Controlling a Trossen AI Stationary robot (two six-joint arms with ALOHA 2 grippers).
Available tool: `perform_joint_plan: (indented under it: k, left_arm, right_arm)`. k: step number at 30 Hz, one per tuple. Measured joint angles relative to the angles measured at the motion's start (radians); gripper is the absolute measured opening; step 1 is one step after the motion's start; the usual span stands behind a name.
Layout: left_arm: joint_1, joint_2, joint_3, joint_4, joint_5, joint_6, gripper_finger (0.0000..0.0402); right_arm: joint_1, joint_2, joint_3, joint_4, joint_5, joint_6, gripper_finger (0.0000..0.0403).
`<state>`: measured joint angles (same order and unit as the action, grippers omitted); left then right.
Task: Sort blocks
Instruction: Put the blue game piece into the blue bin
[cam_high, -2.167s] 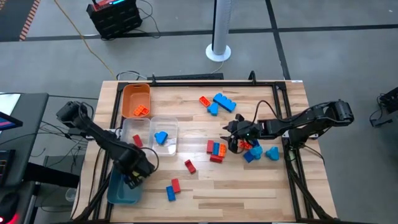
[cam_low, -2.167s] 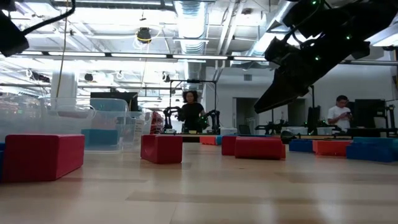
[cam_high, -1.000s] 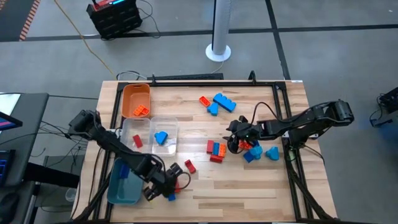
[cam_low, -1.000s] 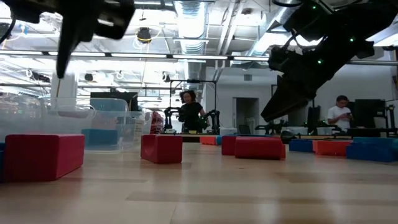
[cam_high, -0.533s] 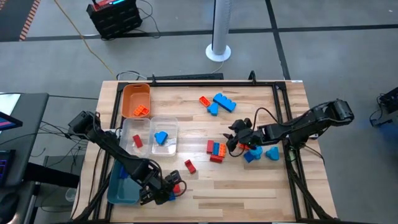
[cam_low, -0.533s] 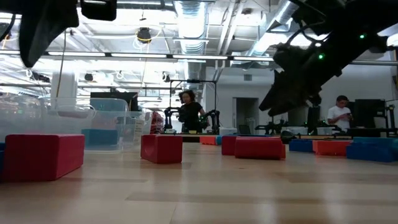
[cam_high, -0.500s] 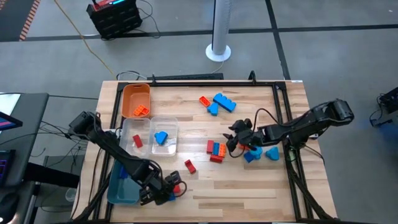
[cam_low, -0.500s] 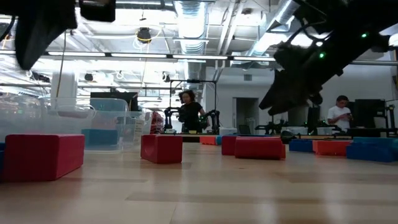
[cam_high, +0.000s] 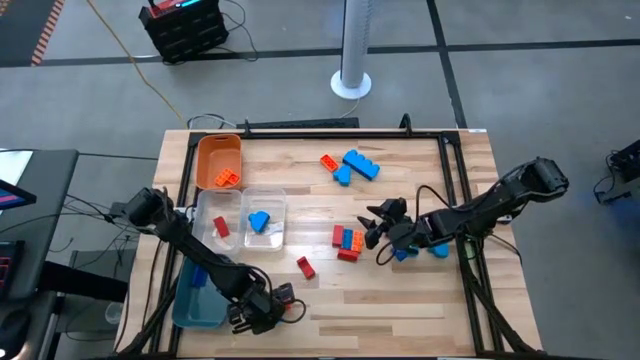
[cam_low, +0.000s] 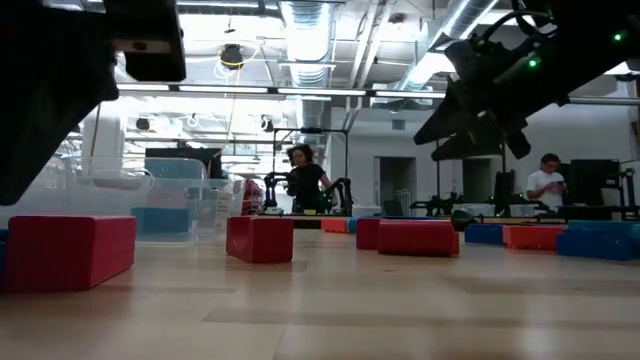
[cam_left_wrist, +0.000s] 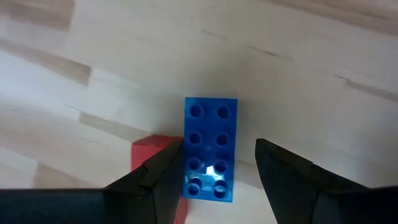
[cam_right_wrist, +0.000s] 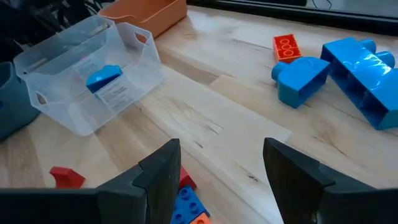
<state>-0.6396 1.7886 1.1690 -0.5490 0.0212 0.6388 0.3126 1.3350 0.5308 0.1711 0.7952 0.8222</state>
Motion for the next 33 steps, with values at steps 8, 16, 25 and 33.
perform_joint_plan:
  k: [8,16,25,33]
  left_arm:
    - [0.02,0.064,-0.001,-0.106,0.004,-0.037,0.0192]
    - [0.018,0.051,0.0,-0.168,-0.008,-0.111,0.0192]
    - [0.022,0.051,0.0,-0.19,-0.035,-0.101,0.0185]
    - [0.022,0.05,0.0,-0.25,-0.036,-0.145,0.0082]
  right_arm:
    - [0.001,0.0,0.0,0.017,0.0,0.0,0.0239]
    - [-0.001,0.0,0.0,0.018,0.0,-0.009,0.0239]
    - [-0.001,0.0,0.0,0.017,0.0,-0.016,0.0239]
    - [-0.001,0.0,0.0,0.017,0.0,-0.018,0.0239]
